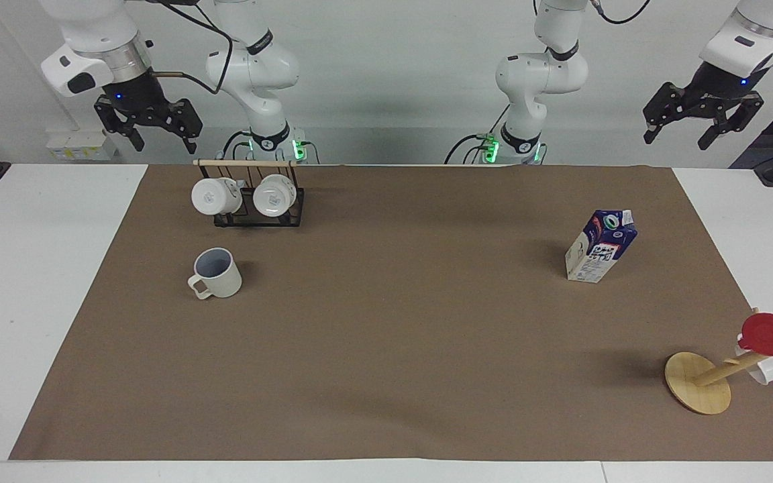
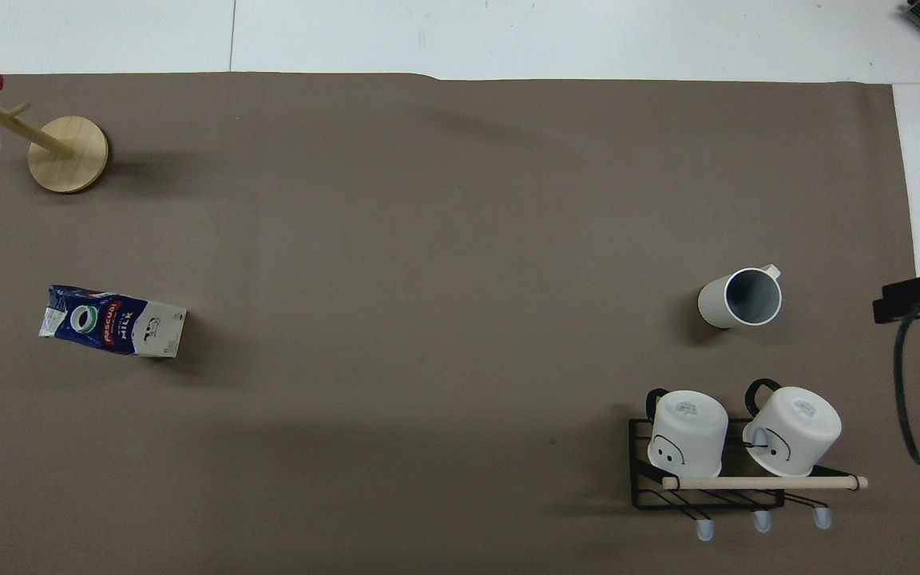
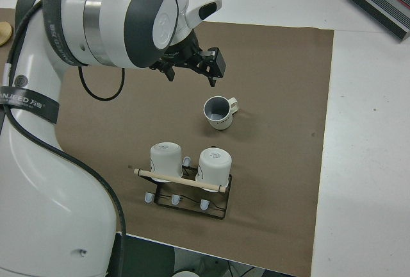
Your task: Place cup and milk on table
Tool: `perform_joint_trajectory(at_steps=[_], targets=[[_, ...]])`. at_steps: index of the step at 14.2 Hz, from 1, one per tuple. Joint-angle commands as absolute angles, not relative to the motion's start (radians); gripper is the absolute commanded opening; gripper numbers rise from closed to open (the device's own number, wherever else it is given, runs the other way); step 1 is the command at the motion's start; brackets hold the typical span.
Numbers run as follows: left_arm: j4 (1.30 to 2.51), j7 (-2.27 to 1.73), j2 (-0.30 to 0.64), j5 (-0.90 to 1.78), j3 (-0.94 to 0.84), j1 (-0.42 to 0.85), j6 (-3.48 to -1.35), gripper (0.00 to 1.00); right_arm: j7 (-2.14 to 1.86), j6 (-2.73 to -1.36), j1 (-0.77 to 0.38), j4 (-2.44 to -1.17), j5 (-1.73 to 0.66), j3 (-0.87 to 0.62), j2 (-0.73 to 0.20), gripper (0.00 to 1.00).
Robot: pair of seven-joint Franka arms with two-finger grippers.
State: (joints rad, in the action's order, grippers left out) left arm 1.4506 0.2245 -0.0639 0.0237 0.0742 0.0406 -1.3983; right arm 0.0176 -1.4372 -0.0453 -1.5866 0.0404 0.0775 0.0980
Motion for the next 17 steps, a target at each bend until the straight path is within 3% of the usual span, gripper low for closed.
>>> perform_joint_trajectory(at_steps=[1, 10, 17], targets=[[1.445, 0.233, -0.064, 0.009, 0.083, 0.052, -1.384, 1.00, 0.008, -1.457, -0.037, -1.632, 0.017, 0.077, 0.133, 1.00], [1.445, 0.233, -0.063, 0.009, 0.080, 0.063, -1.382, 1.00, 0.009, -1.698, -0.066, -1.839, 0.018, 0.071, 0.137, 1.00], [1.445, 0.233, -0.063, 0.009, 0.080, 0.061, -1.387, 1.00, 0.011, -2.052, -0.109, -2.026, 0.018, 0.071, -0.006, 1.00]])
